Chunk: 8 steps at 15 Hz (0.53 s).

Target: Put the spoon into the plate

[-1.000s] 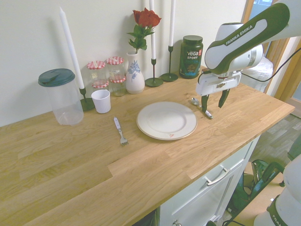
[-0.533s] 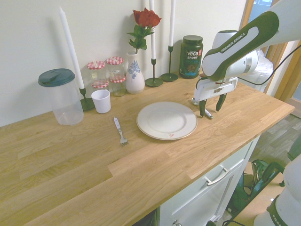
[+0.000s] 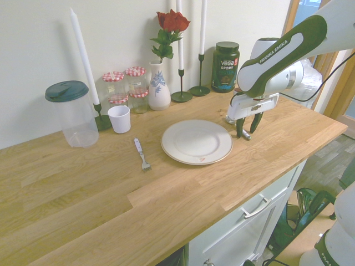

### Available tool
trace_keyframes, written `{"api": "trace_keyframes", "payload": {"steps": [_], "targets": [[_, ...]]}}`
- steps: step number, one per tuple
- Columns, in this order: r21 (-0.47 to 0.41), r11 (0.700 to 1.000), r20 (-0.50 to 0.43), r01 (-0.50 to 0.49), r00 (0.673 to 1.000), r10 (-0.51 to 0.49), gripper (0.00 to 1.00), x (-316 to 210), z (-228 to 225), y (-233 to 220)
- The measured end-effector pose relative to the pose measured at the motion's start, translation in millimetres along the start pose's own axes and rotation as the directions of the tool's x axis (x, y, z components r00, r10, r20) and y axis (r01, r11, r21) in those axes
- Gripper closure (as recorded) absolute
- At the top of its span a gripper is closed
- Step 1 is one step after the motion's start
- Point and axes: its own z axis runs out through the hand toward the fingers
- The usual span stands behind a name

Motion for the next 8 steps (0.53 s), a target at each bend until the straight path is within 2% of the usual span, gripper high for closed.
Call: {"api": "trace_keyframes", "payload": {"steps": [8], "targets": [[0.025,1.0,-0.017,0.017,1.0,-0.017,1.0,-3.8,0.2,-10.0]]}}
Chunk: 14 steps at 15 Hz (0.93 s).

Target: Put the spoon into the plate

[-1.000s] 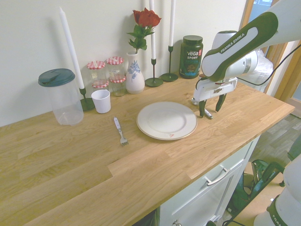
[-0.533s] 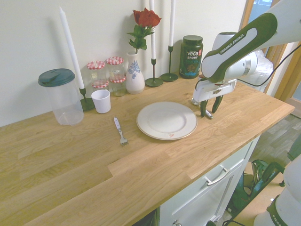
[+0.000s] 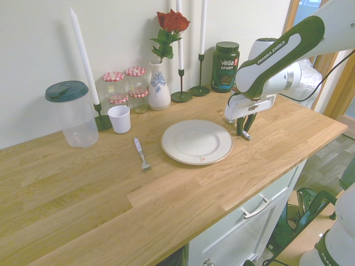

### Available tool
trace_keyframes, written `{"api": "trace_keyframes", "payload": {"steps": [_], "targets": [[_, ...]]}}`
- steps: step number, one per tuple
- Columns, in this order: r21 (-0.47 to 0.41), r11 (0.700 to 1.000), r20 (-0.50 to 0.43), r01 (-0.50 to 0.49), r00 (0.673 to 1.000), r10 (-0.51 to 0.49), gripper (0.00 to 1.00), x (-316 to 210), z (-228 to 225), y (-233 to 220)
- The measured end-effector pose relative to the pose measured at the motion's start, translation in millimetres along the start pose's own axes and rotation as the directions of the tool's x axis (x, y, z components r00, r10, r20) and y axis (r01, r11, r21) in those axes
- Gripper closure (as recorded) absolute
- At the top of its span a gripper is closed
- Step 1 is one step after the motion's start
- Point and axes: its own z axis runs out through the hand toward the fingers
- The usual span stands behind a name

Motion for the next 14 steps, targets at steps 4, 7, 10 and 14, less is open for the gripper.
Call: {"api": "trace_keyframes", "payload": {"steps": [4,7,10,14], "targets": [[0.004,1.0,-0.003,-0.001,1.0,0.001,1.0,0.1,-0.4,-0.9],[0.007,1.0,-0.001,-0.005,1.0,0.005,1.0,0.2,-0.5,-0.8],[0.033,0.999,0.005,-0.026,1.0,0.026,1.0,4.0,-14.0,-5.7],[0.107,0.993,-0.027,0.039,0.999,-0.037,1.0,-19.3,-110.6,-24.6]]}}
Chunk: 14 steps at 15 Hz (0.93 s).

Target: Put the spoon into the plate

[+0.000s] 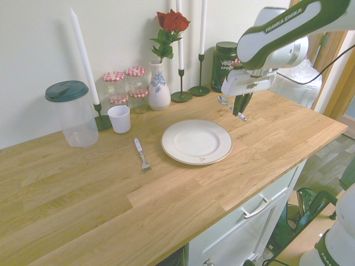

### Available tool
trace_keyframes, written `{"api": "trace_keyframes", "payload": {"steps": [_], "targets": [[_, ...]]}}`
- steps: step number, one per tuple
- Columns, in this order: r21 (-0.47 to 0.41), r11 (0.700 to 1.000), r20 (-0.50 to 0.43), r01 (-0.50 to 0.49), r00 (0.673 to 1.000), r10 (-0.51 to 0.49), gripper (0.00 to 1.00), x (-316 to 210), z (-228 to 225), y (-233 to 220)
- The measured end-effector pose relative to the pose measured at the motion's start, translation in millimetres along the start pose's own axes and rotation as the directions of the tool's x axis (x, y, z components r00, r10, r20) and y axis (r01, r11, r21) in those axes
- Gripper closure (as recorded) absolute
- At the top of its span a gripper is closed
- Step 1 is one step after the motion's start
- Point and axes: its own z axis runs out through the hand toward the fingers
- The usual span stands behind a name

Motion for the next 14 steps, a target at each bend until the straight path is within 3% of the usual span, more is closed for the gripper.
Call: {"api": "trace_keyframes", "payload": {"steps": [2,6,14], "targets": [[0.006,0.999,-0.014,0.054,0.998,-0.053,1.0,-37.1,-17.5,-21.6],[0.001,0.992,0.019,0.128,0.992,-0.128,1.0,-94.0,3.9,-51.9],[-0.041,0.994,0.018,0.101,0.995,-0.1,1.0,-165.2,66.4,-92.3]]}}
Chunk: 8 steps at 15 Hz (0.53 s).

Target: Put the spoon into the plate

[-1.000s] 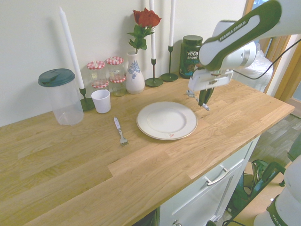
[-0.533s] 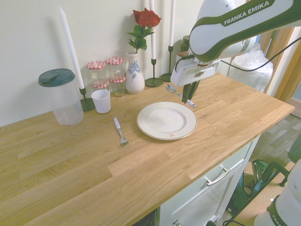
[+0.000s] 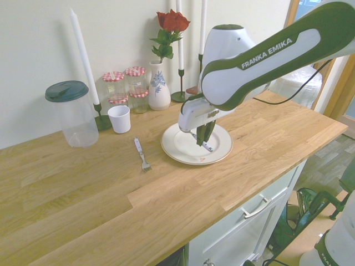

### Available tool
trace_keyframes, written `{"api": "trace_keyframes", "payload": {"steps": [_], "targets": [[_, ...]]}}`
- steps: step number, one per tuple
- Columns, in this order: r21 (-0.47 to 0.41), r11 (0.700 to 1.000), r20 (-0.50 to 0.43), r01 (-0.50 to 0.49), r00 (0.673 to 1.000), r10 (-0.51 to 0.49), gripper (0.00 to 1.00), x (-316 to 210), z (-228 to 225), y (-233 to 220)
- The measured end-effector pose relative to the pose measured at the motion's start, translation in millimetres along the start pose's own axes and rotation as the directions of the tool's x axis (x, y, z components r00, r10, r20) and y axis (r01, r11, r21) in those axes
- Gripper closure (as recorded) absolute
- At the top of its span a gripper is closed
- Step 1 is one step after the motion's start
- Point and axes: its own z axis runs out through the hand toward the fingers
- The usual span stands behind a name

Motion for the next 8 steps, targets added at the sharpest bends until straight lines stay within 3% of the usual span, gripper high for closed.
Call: {"api": "trace_keyframes", "payload": {"steps": [8], "targets": [[-0.016,0.998,0.009,-0.056,0.998,0.056,1.0,30.0,24.7,-12.5]]}}
